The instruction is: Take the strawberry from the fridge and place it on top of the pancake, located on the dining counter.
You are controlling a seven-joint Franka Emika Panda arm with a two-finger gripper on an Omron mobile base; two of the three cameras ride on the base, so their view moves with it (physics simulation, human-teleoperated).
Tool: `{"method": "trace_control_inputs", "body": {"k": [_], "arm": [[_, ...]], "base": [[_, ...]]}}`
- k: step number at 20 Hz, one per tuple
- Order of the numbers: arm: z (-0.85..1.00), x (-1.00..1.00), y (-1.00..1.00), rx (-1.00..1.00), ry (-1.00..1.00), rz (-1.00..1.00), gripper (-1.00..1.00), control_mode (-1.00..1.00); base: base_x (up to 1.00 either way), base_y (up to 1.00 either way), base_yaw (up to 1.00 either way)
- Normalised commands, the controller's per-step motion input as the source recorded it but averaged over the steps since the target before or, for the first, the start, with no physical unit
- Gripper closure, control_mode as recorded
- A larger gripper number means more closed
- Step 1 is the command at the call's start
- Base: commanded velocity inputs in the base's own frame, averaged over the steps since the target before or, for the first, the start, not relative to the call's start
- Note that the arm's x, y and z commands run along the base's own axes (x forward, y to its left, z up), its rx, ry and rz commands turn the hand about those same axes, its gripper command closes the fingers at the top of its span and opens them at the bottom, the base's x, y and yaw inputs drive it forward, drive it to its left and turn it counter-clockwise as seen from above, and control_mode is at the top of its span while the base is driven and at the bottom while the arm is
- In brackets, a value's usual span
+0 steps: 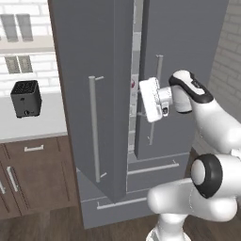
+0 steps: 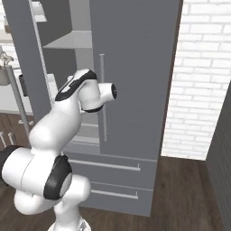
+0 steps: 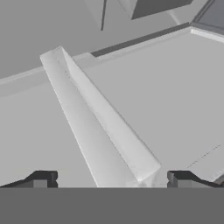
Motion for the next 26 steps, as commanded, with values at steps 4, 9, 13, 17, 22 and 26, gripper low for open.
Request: {"method": "trace_control_inputs", "body": {"k": [4, 9, 13, 17, 22, 26], "arm": [[-0.17, 0.48, 0.0, 0.0, -0.05, 0.0, -1.0, -1.0], [-0.05, 0.0, 0.43, 0.0, -0.01, 0.0, -1.0, -1.0], [0.0, -0.05, 0.65, 0.0, -0.02, 0.01, -1.0, -1.0], [0.0, -0.19, 0.61, 0.0, 0.0, 0.01, -1.0, -1.0], [0.0, -0.39, 0.74, 0.0, 0.0, 0.01, -1.0, -1.0], [0.0, -0.33, 0.76, 0.0, 0.0, 0.04, -1.0, -1.0]], "base": [[0.0, 0.0, 0.0], [0.0, 0.0, 0.0], [0.0, 0.0, 0.0], [0.0, 0.0, 0.0], [0.0, 0.0, 0.0], [0.0, 0.0, 0.0]]}}
